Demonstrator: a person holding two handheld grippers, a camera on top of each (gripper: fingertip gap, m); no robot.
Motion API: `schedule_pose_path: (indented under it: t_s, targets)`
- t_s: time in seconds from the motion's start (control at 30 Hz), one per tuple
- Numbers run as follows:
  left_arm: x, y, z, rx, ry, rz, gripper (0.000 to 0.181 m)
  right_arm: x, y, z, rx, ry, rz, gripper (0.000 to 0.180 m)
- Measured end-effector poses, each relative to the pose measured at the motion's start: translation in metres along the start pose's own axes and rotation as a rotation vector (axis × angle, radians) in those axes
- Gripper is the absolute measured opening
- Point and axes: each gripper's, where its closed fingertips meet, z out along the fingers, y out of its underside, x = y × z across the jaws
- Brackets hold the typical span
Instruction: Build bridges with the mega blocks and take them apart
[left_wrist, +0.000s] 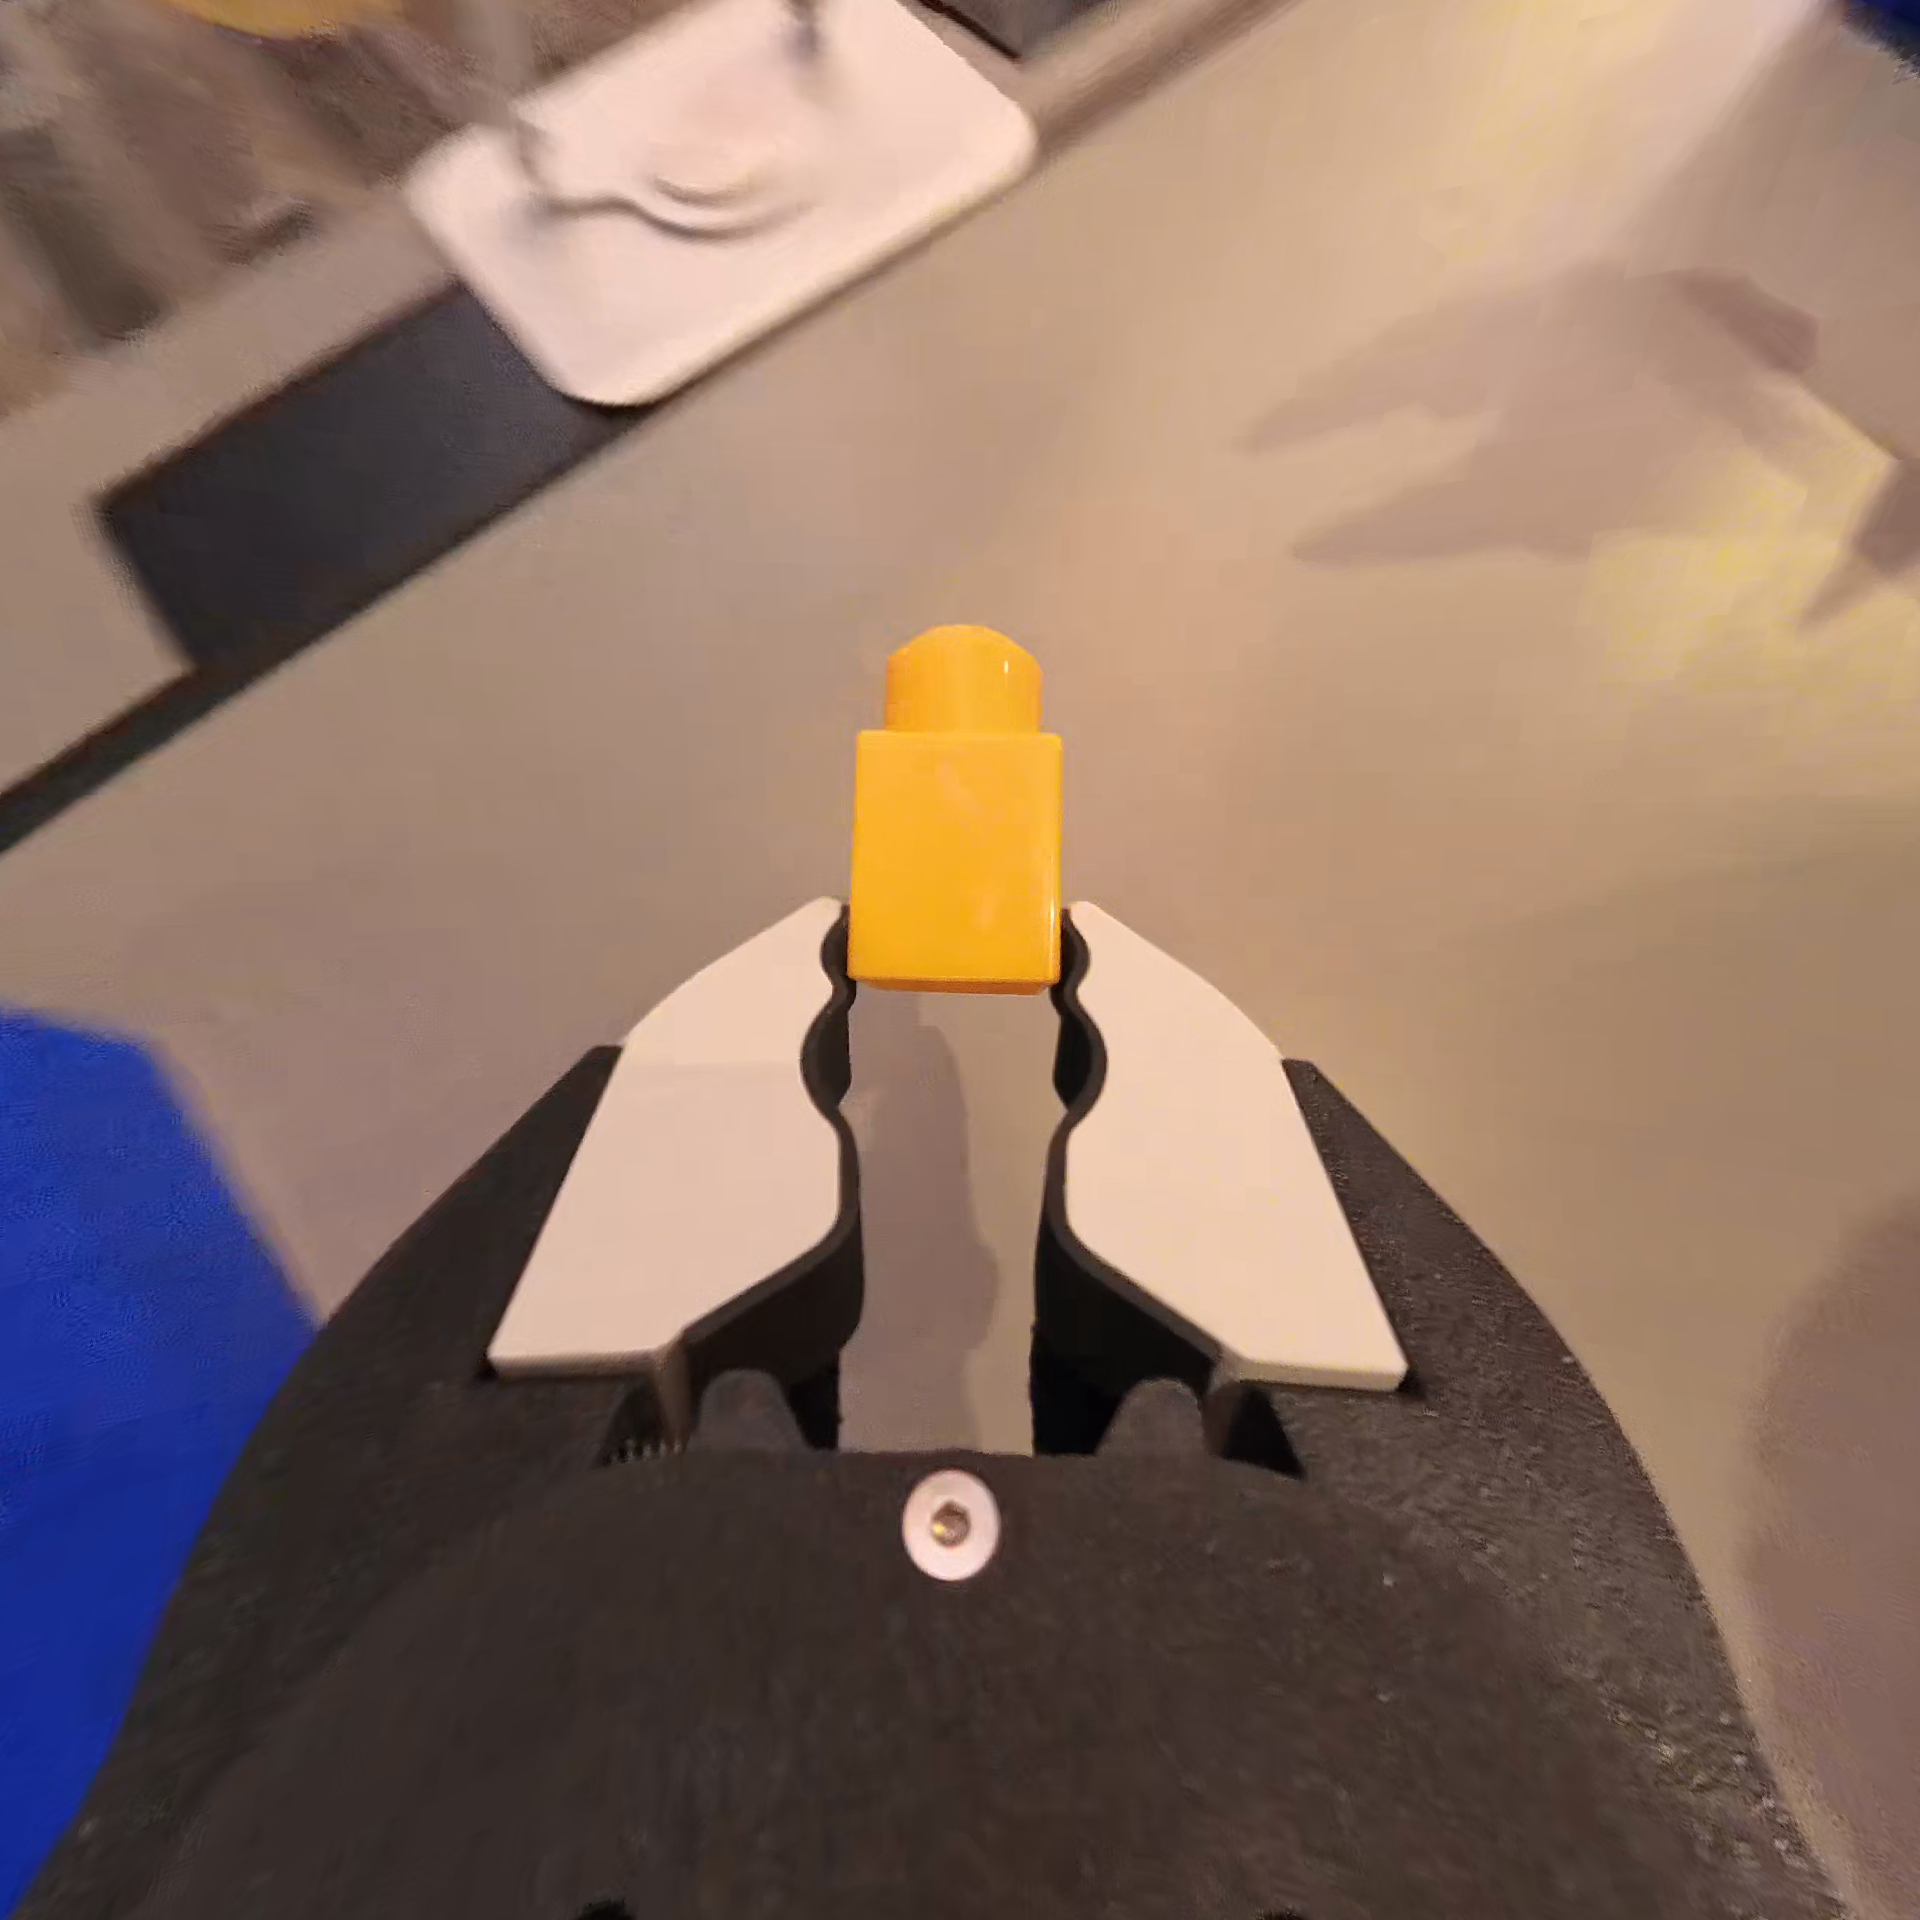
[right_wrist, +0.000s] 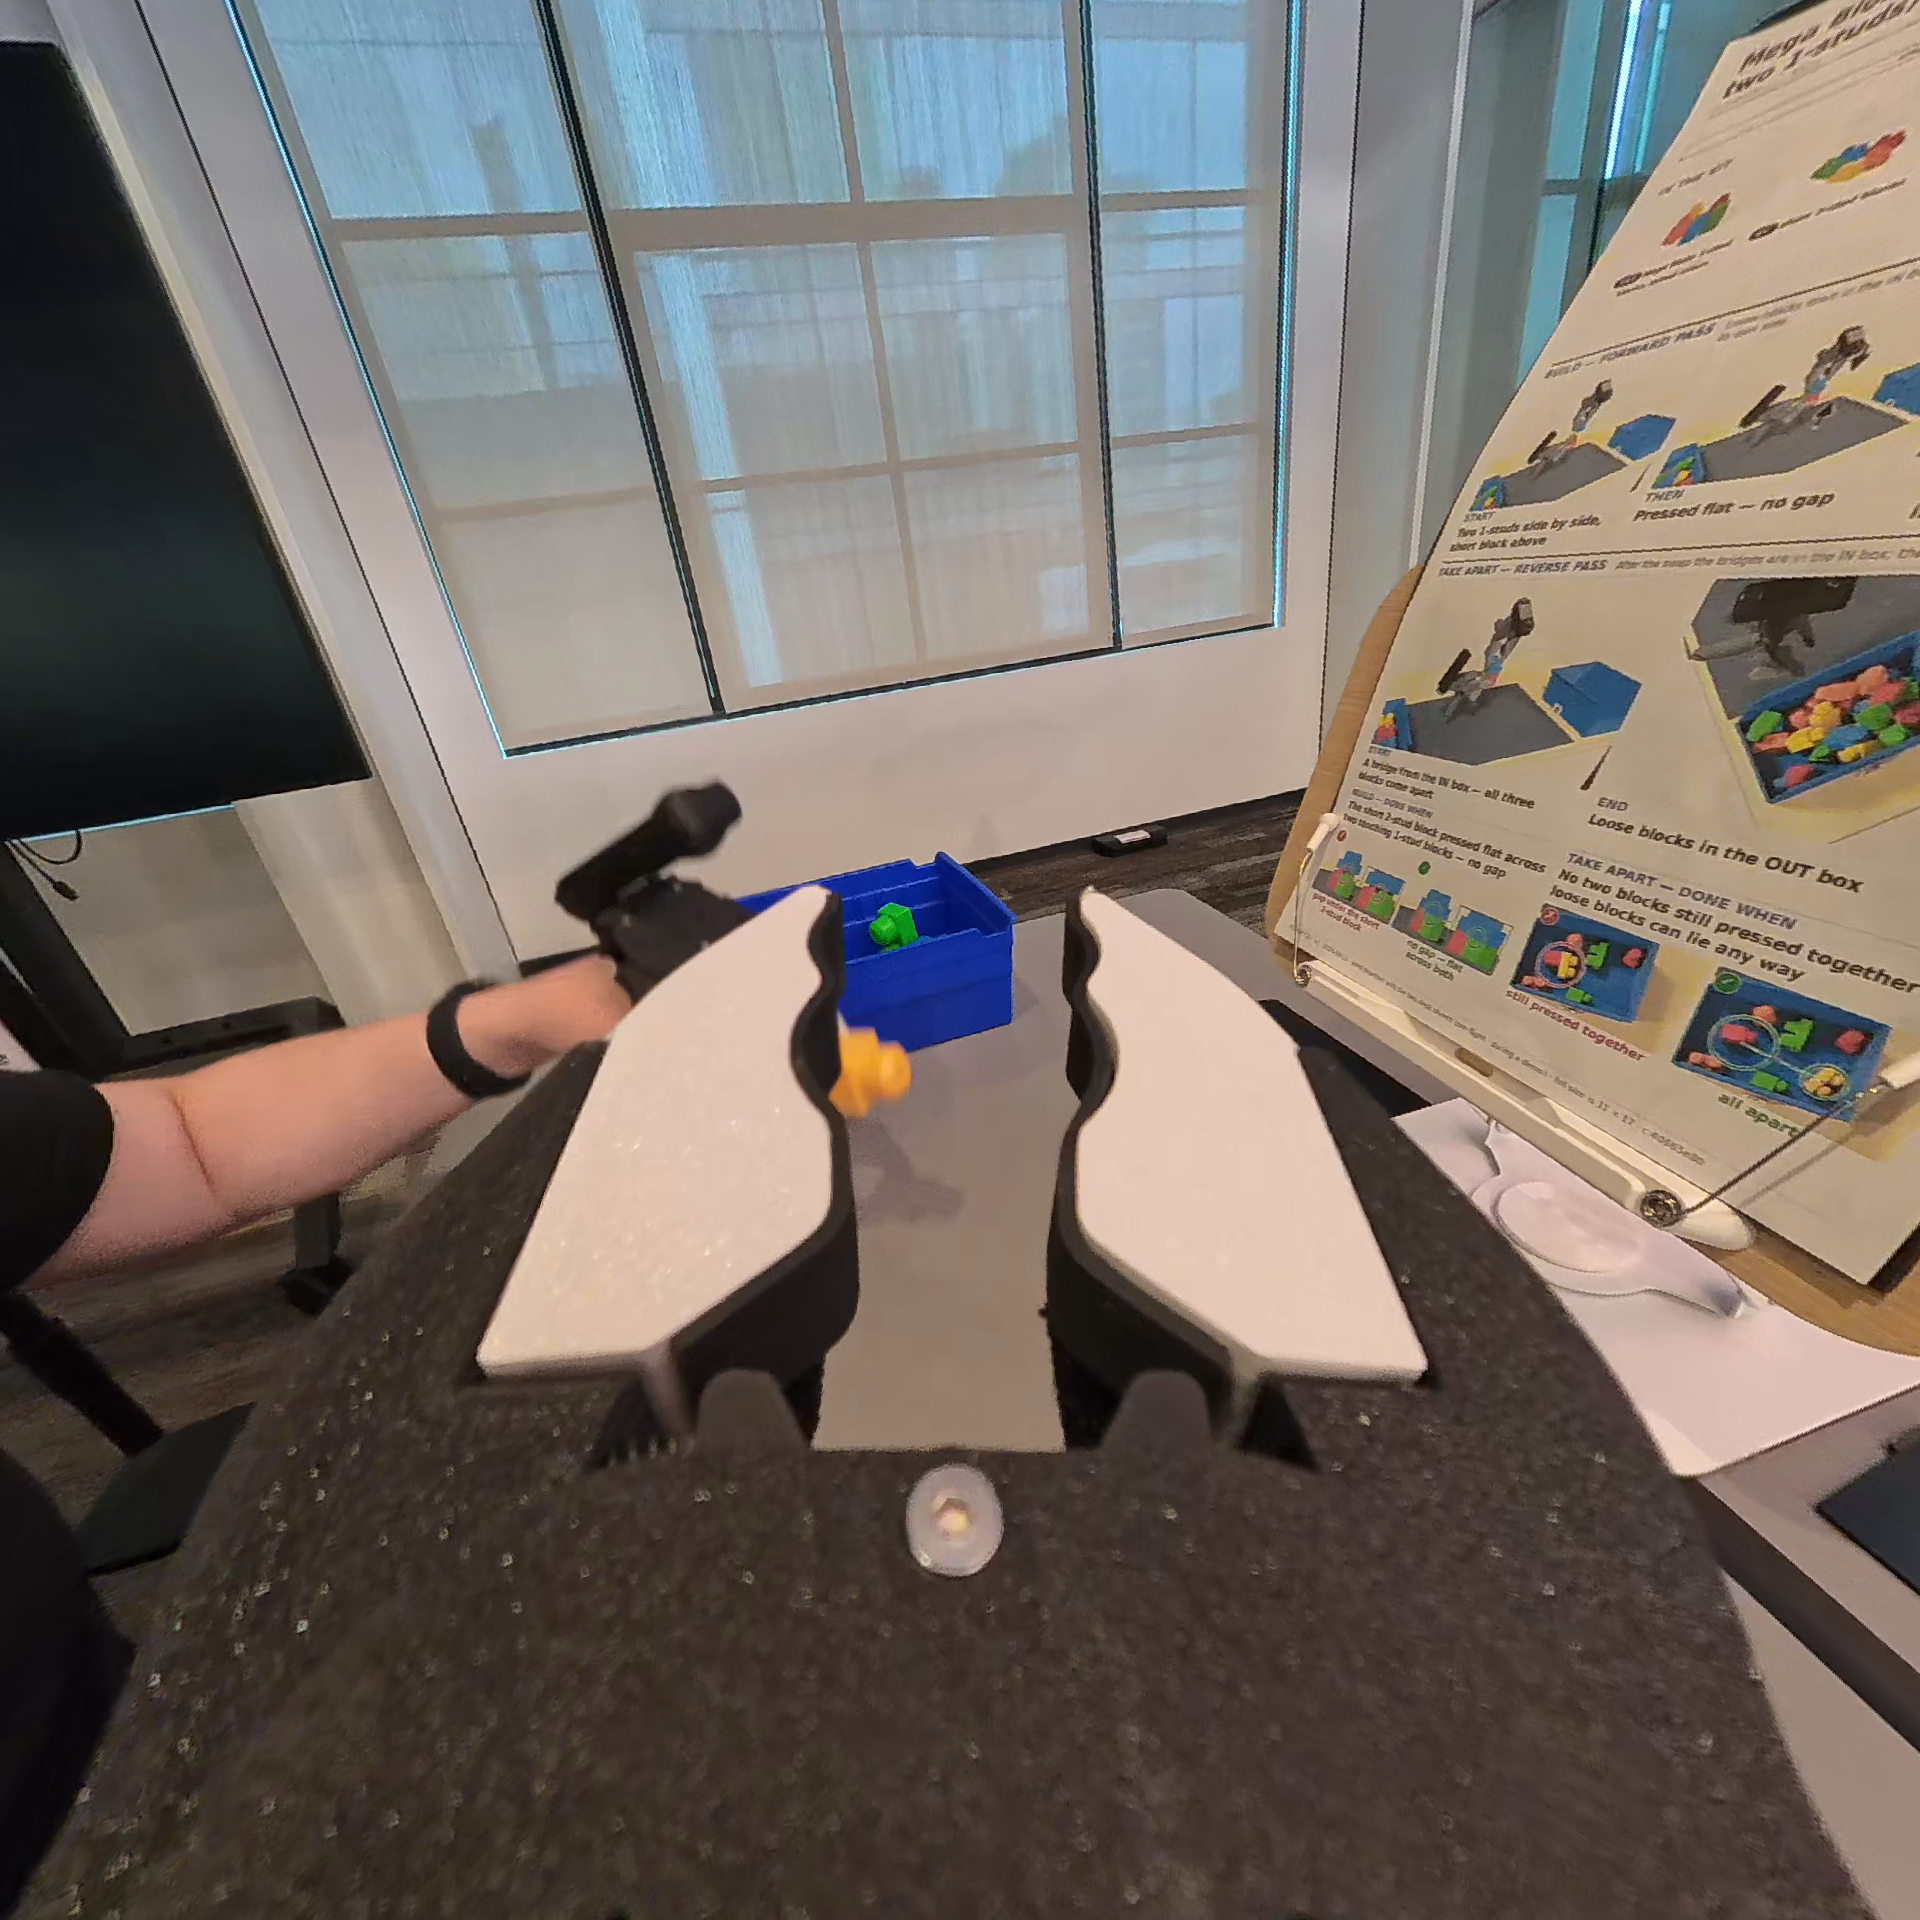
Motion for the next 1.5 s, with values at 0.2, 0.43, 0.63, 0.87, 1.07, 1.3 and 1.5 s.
schedule_pose_path:
  t_s: [0.2,0.43,0.63,0.87,1.07,1.3,1.5]
  targets:
    - [0.076,0.017,0.078,-0.093,0.227,-0.037,0.036,-0.001,-0.004,-0.014,0.022,-0.004,0.014,0.037]
    - [0.067,0.001,0.080,0.016,0.167,-0.070,0.036,0.021,0.040,0.005,-0.084,-0.025,0.175,0.030]
    - [0.048,-0.039,0.047,0.240,0.000,-0.048,0.036,0.037,0.143,0.081,-0.222,-0.037,0.591,0.039]
    - [0.052,-0.049,0.038,0.298,-0.099,0.032,0.036,-0.002,0.174,0.127,-0.190,-0.169,0.753,0.048]
    - [0.056,-0.053,0.041,0.311,-0.097,0.046,0.036,-0.018,0.188,0.132,-0.291,-0.183,0.735,0.043]
    - [0.059,-0.049,0.043,0.302,-0.076,0.056,0.036,-0.023,0.193,0.133,-0.306,-0.221,0.763,0.034]
    - [0.038,-0.012,0.054,0.113,-0.125,0.038,0.036,-0.010,0.216,0.129,-0.373,-0.169,0.788,0.041]
